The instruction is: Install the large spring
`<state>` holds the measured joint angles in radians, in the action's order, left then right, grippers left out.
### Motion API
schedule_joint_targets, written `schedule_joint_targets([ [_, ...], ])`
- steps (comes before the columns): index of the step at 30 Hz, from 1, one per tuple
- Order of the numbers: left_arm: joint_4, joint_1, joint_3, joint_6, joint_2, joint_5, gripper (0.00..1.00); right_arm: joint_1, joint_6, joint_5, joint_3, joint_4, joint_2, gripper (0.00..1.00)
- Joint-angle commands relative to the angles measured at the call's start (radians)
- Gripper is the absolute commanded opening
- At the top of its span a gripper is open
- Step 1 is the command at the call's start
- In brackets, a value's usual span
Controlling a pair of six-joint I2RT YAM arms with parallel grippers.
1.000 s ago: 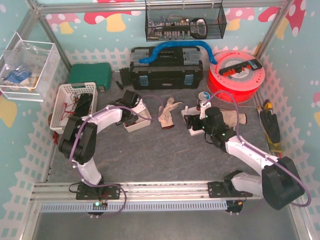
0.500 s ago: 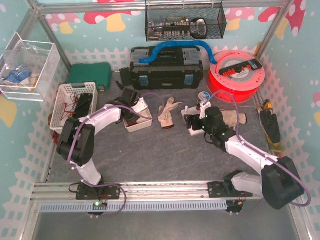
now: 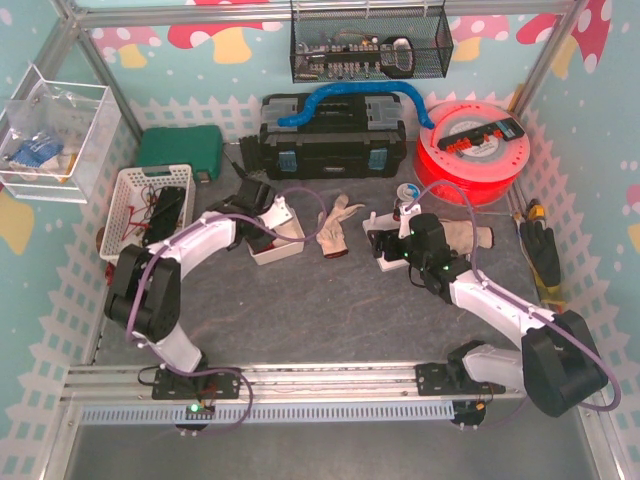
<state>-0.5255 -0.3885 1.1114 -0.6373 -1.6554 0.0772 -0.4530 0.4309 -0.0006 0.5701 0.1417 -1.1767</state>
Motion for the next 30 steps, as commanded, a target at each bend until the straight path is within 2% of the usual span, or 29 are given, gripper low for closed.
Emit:
schedule_joint_targets([
  [1,-0.031,0.015,-0.013,-0.032,-0.036,-0.004,0.37,-0.006,-0.001,0.0,0.031,-0.007,0.001,0.92],
  [10,-0.022,0.019,-0.018,-0.045,-0.136,0.055,0.41,-0.007,-0.003,0.005,0.031,-0.011,0.005,0.92],
  [14,0.002,0.019,-0.01,-0.043,-0.176,0.09,0.47,-0.007,-0.004,0.005,0.031,-0.012,0.007,0.92],
  [19,0.005,0.019,-0.007,-0.044,-0.196,0.07,0.47,-0.007,-0.003,0.008,0.031,-0.012,0.007,0.92],
  [22,0.004,0.018,-0.004,-0.041,-0.192,0.033,0.4,-0.007,-0.003,0.008,0.031,-0.011,0.004,0.92],
  [26,0.002,0.016,-0.008,-0.041,-0.188,0.007,0.24,-0.007,-0.003,0.008,0.031,-0.011,0.003,0.92],
  [30,0.003,0.01,0.001,-0.033,-0.157,-0.019,0.22,-0.007,-0.001,0.007,0.031,-0.011,0.004,0.92],
])
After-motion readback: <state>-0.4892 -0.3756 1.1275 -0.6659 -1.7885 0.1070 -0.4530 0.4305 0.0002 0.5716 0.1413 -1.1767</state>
